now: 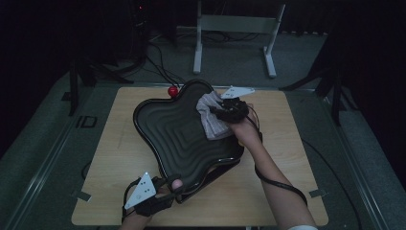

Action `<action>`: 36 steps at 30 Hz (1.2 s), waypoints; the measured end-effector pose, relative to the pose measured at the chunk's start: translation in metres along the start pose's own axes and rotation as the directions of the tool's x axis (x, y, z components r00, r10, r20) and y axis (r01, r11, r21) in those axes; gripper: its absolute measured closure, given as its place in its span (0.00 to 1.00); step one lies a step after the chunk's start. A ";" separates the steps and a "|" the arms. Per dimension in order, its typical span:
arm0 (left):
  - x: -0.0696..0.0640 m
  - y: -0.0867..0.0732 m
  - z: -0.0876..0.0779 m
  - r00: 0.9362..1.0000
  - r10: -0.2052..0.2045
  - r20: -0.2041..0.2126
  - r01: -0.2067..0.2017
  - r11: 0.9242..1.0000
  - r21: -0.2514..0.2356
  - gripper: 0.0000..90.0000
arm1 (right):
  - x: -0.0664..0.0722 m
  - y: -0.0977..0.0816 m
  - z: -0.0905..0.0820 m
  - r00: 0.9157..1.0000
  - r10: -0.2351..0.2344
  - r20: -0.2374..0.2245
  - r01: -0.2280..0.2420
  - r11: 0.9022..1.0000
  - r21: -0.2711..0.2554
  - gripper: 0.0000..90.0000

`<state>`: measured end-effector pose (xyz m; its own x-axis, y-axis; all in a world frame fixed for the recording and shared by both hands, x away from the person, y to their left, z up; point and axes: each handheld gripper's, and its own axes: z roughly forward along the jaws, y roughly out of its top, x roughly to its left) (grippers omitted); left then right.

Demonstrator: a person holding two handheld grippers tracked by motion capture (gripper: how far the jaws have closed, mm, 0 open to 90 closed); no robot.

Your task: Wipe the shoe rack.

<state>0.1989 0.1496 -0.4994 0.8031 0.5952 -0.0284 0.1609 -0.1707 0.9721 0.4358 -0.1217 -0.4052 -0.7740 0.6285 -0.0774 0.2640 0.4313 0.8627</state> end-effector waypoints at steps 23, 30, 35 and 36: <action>-0.001 0.000 0.000 1.000 -0.006 -0.005 0.006 1.000 0.000 0.67 | 0.006 -0.036 -0.026 0.999 -0.012 -0.039 0.014 0.999 0.043 0.79; -0.001 0.000 0.000 1.000 -0.008 -0.005 0.008 1.000 0.000 0.67 | 0.007 -0.046 -0.032 0.999 -0.015 -0.043 0.017 0.999 0.041 0.79; -0.001 0.000 0.001 1.000 -0.009 -0.003 0.009 1.000 -0.001 0.67 | 0.010 -0.050 -0.035 0.999 -0.013 -0.036 0.014 0.999 0.035 0.79; -0.001 0.000 0.000 1.000 -0.009 -0.002 0.009 1.000 0.000 0.67 | 0.009 -0.049 -0.036 0.999 -0.006 -0.038 0.007 0.999 0.037 0.79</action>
<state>0.1986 0.1488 -0.4996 0.8002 0.5987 -0.0367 0.1682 -0.1653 0.9718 0.3950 -0.1603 -0.4306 -0.7970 0.6007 -0.0632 0.2794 0.4594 0.8432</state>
